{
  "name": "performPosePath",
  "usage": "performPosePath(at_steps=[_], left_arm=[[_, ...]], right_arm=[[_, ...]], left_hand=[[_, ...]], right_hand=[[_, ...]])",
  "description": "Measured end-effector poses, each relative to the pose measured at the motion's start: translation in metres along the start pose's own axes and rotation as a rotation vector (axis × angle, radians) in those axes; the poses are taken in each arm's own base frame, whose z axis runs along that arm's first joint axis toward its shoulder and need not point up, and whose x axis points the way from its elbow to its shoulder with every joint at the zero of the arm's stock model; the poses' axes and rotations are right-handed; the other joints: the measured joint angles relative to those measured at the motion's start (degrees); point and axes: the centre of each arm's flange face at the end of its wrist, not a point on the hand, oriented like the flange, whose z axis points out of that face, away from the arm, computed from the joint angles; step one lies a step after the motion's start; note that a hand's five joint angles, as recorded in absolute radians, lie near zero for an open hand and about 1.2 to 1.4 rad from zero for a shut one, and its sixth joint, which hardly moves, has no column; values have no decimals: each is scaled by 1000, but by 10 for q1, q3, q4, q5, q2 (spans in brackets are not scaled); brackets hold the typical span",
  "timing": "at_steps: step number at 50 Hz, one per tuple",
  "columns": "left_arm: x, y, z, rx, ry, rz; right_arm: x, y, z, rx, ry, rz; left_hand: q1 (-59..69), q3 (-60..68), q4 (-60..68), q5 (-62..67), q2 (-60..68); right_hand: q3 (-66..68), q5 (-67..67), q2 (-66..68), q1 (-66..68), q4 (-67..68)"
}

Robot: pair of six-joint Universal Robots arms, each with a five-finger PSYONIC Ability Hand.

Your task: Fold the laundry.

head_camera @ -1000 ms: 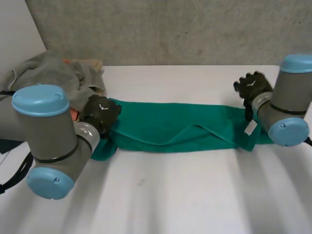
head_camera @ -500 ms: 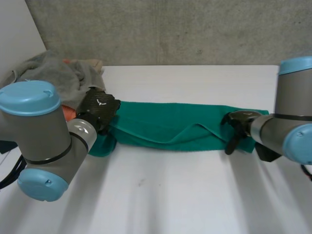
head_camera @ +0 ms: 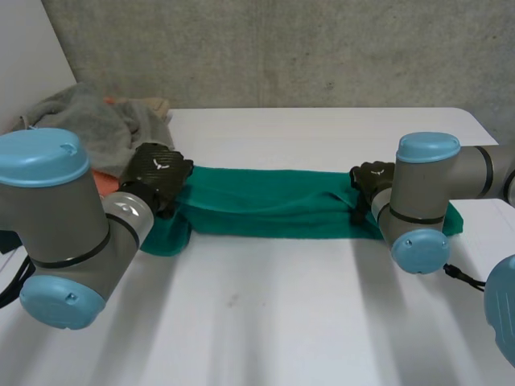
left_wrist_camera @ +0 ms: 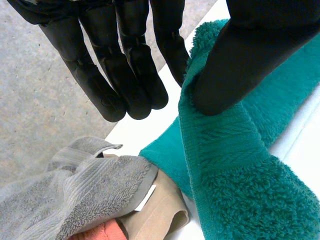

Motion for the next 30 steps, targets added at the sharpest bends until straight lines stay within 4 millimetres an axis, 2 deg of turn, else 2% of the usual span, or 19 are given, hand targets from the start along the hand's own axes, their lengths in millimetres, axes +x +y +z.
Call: performPosePath(at_steps=[4,14,23,30], left_arm=[[-2,0,0,1,-3,-7],[-2,1,0,-3,-4,-3],[0,3,2,-10,4,0],[2,7,5,-20,10,11]], right_arm=[[4,-1,5,16,0,-15],[27,-8,10,25,23,-22],[32,3,13,-40,-23,-23],[37,-2,11,-35,-23,-22]], left_hand=[[0,0,0,0,0],[0,0,0,0,0],[0,0,0,11,0],[0,0,0,11,0]], right_hand=[[51,45,51,51,51],[44,45,50,48,46],[57,60,52,57,57],[252,247,252,242,253]])
